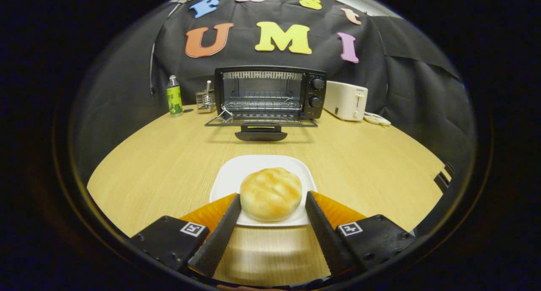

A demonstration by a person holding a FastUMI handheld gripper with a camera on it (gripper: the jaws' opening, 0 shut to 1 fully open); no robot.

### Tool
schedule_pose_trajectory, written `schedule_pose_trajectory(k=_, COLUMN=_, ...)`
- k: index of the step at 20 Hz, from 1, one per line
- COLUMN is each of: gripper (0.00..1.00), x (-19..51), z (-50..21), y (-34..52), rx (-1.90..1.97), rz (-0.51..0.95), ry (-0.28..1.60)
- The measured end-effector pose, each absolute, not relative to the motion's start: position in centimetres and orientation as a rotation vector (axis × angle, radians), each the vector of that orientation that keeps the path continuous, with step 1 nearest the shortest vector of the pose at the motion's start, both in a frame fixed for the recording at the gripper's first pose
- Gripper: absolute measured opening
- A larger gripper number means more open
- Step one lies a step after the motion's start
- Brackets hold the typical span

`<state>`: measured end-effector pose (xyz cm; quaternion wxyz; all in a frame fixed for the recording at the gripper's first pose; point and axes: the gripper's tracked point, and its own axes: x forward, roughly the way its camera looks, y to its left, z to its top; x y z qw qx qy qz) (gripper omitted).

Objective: Open the toaster oven, put the food inside, and close the toaster oven door.

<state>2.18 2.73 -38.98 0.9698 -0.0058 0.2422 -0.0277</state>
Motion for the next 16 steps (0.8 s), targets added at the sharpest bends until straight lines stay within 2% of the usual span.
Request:
schedule_pose_trajectory(k=6, gripper=0.80, x=2.1, z=-38.3, y=2.2, rx=0.008, rz=-0.061, ry=0.454)
schedule_pose_trajectory(k=16, gripper=0.78, x=4.0, z=-32.3, y=3.4, rx=0.103, rz=0.019, ry=0.321)
